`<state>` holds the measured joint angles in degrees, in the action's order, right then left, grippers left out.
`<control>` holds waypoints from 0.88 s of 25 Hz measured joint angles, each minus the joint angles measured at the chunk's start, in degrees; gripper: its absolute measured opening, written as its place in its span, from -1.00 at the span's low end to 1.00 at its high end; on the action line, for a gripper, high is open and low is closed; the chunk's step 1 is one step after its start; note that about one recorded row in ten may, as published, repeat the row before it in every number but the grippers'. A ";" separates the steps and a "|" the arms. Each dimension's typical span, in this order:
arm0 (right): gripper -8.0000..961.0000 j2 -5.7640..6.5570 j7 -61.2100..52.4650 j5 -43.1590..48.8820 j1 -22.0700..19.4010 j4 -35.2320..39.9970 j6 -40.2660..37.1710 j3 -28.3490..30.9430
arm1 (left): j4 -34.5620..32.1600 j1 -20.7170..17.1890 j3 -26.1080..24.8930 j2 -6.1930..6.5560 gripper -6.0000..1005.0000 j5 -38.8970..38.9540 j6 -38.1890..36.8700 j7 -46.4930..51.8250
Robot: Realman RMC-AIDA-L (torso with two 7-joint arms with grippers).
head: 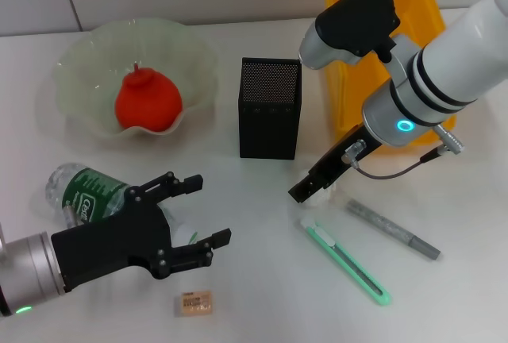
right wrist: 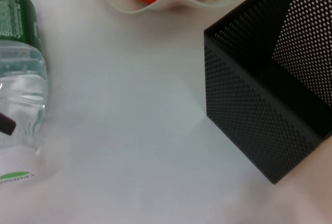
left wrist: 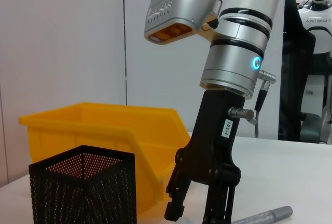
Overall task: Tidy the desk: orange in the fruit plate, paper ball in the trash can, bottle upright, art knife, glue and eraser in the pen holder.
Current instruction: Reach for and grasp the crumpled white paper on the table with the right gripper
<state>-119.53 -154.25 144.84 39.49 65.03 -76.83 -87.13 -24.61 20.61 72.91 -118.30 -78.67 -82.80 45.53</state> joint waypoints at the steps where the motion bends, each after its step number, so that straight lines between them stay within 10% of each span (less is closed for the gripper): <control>1: 0.66 0.00 0.00 -0.01 0.24 -0.33 0.10 -0.04 | 0.00 0.00 0.00 0.00 0.68 0.00 0.00 -0.01; 22: 0.54 -0.04 0.00 -0.14 1.47 -2.46 0.90 -1.38 | 0.00 -0.10 -0.05 0.09 0.68 0.01 0.01 -0.15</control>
<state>-119.57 -154.25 144.70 40.96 62.56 -75.93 -88.50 -24.61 20.51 72.86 -118.21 -78.66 -82.79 45.38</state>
